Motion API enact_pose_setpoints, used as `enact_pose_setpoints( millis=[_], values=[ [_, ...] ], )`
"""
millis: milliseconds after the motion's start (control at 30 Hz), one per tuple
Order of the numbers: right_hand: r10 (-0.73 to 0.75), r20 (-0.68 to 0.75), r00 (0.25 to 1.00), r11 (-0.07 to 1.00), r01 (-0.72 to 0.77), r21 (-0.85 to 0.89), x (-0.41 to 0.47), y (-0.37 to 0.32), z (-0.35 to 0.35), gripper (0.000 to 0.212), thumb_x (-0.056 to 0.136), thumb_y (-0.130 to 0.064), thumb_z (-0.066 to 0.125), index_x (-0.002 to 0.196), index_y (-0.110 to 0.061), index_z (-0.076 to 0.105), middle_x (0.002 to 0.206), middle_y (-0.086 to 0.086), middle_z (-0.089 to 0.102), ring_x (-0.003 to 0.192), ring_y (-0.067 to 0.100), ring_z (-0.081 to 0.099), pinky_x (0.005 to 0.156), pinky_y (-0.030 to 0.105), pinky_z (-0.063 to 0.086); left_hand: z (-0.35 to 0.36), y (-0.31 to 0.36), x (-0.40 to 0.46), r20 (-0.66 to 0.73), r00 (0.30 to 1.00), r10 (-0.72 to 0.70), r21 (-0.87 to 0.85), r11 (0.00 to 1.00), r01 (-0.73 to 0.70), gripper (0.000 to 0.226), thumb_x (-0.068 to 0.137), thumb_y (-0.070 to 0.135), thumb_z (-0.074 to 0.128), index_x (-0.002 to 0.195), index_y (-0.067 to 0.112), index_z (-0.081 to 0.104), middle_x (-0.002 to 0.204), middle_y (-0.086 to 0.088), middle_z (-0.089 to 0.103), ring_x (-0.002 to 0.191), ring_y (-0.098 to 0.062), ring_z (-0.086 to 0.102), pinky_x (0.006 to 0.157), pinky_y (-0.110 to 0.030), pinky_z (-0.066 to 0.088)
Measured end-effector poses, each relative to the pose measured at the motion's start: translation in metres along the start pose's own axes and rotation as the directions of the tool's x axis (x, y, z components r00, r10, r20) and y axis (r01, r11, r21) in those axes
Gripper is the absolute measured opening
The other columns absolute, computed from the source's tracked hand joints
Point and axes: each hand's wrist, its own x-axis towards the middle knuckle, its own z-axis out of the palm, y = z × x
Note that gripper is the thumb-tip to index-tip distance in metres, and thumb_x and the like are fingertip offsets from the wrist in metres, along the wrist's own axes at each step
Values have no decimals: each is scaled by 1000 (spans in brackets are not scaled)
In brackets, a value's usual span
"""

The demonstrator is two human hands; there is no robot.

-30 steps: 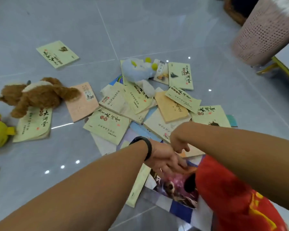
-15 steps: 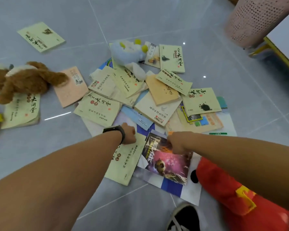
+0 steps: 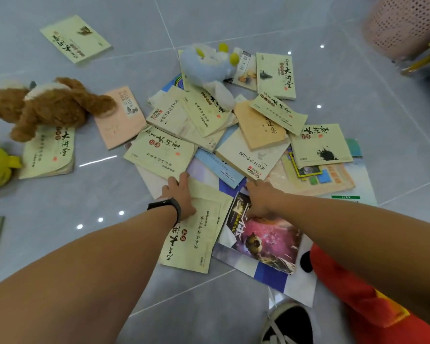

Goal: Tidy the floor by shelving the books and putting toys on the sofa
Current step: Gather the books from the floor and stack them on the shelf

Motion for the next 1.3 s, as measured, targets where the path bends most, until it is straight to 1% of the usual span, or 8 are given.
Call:
enact_pose_setpoints(
  millis=[100, 267, 433, 667, 900, 1000, 1133, 1300],
  values=[
    [8, -21, 1000, 1000, -8, 9, -3, 5, 14, 100, 82, -52, 76, 154, -13, 20, 148, 16, 27, 134, 36, 36, 107, 51, 44, -6, 2, 3, -1, 1000, 0, -40, 999, -1, 86, 83, 20, 70, 148, 27, 13, 135, -12, 40, 121, -37, 49, 96, -52, 50],
    [23, -61, 998, 999, -22, 23, -5, 5, 21, 101, 81, -50, 77, 154, -13, 17, 149, 16, 27, 135, 36, 36, 106, 49, 44, -31, 3, 4, 191, 978, 79, 176, 978, -113, 33, 93, 23, 62, 122, 10, 55, 117, -11, 64, 104, -28, 65, 87, -36, 57],
    [34, 15, 999, 997, -35, 63, -2, 2, 9, 81, 77, -48, 82, 138, -14, 42, 136, 12, 44, 117, 31, 53, 96, 44, 50, -41, -6, -12, 444, 892, -81, 485, 859, -163, 50, 91, 33, 73, 129, 5, 56, 110, -12, 66, 91, -23, 64, 90, -33, 55],
    [-83, 26, 996, 992, 85, -96, -9, -9, 24, 75, 86, -53, 70, 142, -15, 38, 140, 11, 36, 130, 32, 36, 103, 46, 43, -24, -9, 1, 346, 934, 89, 349, 912, -216, 26, 89, 16, 62, 112, 7, 69, 112, -12, 68, 100, -28, 66, 79, -31, 53],
    [-176, 0, 984, 978, 175, -109, -9, -15, 22, 66, 91, -48, 64, 143, -19, 35, 136, 9, 39, 121, 30, 47, 97, 46, 48, -32, 12, 15, 185, 959, 213, 219, 943, -251, 22, 89, 21, 61, 107, 14, 70, 106, -9, 70, 93, -28, 66, 85, -36, 58],
    [-243, 12, 970, 960, 242, -139, -10, -22, 15, 59, 95, -43, 61, 144, -20, 38, 135, 7, 41, 116, 29, 53, 88, 43, 49, -30, 23, 10, 238, 931, 278, 254, 907, -336, 28, 90, 22, 61, 118, 17, 65, 119, -7, 67, 104, -26, 63, 85, -32, 53],
    [-297, 66, 953, 930, 304, -207, -12, -29, 11, 51, 96, -38, 59, 139, -18, 42, 131, 7, 44, 110, 28, 56, 85, 45, 53, -5, 18, -19, 515, 790, 331, 454, 677, -579, 57, 85, 50, 70, 134, 27, 52, 130, -2, 53, 117, -24, 51, 90, -40, 49],
    [-333, 21, 943, 915, 328, -234, -10, -31, 17, 46, 97, -33, 56, 140, -21, 41, 131, 6, 44, 107, 28, 55, 81, 44, 52, 21, -18, -37, 540, 700, 467, 700, 212, -682, 88, 73, 59, 79, 142, 21, 38, 136, -5, 48, 123, -27, 44, 101, -40, 38]
  ],
)
